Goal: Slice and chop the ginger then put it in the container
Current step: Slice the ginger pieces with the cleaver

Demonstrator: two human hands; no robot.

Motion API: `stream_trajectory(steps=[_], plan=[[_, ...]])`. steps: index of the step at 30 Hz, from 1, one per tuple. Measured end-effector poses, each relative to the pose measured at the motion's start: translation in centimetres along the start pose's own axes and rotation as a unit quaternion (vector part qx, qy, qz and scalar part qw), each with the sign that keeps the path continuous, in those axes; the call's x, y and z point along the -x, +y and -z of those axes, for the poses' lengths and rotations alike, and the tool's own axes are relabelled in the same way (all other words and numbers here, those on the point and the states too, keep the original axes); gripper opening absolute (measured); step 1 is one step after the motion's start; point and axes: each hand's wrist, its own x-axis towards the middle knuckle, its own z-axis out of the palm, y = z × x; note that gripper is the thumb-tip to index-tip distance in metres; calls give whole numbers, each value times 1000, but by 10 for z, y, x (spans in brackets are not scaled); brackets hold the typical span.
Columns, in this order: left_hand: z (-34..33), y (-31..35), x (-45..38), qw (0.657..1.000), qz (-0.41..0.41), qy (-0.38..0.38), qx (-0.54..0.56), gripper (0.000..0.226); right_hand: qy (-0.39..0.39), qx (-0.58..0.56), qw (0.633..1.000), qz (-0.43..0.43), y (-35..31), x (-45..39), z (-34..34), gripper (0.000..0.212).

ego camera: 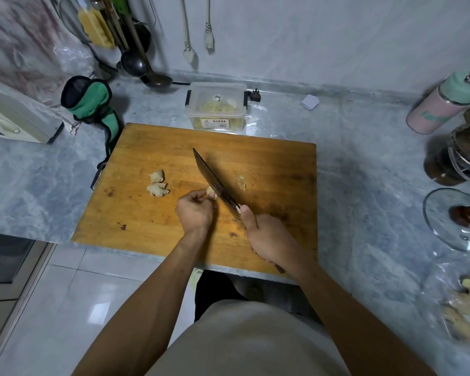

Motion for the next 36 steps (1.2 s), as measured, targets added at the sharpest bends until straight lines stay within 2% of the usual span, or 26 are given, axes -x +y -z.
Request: stream_trajectory(steps=[11, 16, 18, 23, 30, 33, 36], plan=[[-1, 0, -4, 999, -1, 10, -35, 7, -19, -23, 999, -27, -10, -8, 2, 70], [3, -4, -6, 999, -4, -3, -45, 5, -1, 6, 1000, -19, -9, -25, -18, 83], [3, -3, -6, 999, 1, -5, -48, 13, 6, 16, 1000, -13, -5, -25, -25, 84], [8, 7, -3, 999, 34, -13, -21, 14, 22, 9, 1000, -15, -4, -23, -20, 80], [8, 20, 6, 999, 37, -27, -12, 18, 47, -56, 996, -43, 14, -12, 9, 73], [12, 19, 4, 997, 0, -35, -71, 18, 53, -49, 997, -32, 19, -8, 13, 73], [20, 26, 0, 972, -100, -73, -201, 10, 41, -52, 997, -33, 19, -4, 12, 70]])
